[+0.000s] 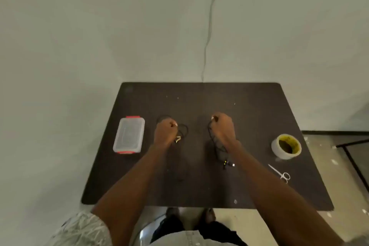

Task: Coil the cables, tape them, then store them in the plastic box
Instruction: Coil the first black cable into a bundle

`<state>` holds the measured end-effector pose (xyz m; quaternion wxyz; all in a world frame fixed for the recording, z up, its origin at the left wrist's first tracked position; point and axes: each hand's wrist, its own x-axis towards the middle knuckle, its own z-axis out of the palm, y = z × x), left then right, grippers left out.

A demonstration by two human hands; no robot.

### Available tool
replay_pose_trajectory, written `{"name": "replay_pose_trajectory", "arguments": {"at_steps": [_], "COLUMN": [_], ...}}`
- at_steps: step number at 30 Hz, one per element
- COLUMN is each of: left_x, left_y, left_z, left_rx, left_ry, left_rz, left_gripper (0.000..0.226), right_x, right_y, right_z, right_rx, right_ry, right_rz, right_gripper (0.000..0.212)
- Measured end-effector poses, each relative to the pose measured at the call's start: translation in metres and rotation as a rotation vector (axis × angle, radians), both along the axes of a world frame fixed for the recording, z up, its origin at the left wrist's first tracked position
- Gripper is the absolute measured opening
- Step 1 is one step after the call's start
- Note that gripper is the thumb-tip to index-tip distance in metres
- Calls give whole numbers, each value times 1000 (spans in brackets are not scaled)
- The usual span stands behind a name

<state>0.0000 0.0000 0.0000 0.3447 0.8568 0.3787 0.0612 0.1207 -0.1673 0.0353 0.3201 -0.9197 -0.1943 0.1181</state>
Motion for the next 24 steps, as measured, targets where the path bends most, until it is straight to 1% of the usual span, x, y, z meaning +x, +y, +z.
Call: {"name": "replay_pose_trajectory", "arguments": {"at_steps": [1,2,5,8,11,13,14,16,18,20,22,23,24], "left_x": [-9,-17,-48,-60,-69,-73,-72,-67,-64,-66,-75,-78,-85], "left_y": [-1,-3,-12,-15,-18,-17,-14,-7,-6,-11,-22,-24,-28], "left_z": [-12,-29,-67,-98,-115,-127,-130,-137,-141,-144,-148,-150,-149], "left_rx": [6,-20,-141,-115,-64,-65,-61,8,102,189,248,226,150], "left_ry": [35,30,-37,-153,-282,-333,-331,-273,-226,-233,-218,-226,-275], "left_rz": [35,101,266,336,337,315,286,187,91,79,96,115,143], "left_gripper": [17,17,12,9,12,19,24,32,29,20,21,22,22], "right_x": [-3,-5,-25,-46,-66,-76,-78,-79,-82,-89,-108,-115,-124], "right_y": [-1,-1,-1,7,23,34,39,41,34,22,5,-1,-8], "right_z": [-12,-29,-61,-91,-111,-126,-129,-138,-141,-145,-150,-155,-159], "right_rx": [-12,3,62,128,137,57,6,-99,-149,-154,-145,-142,-132], "right_ry": [33,37,44,-33,-69,-83,-72,-64,-72,-77,-107,-127,-142], "right_rz": [-15,-25,23,98,183,245,264,300,325,337,352,350,347], "right_gripper": [18,19,19,19,17,13,12,15,18,22,29,33,34]}}
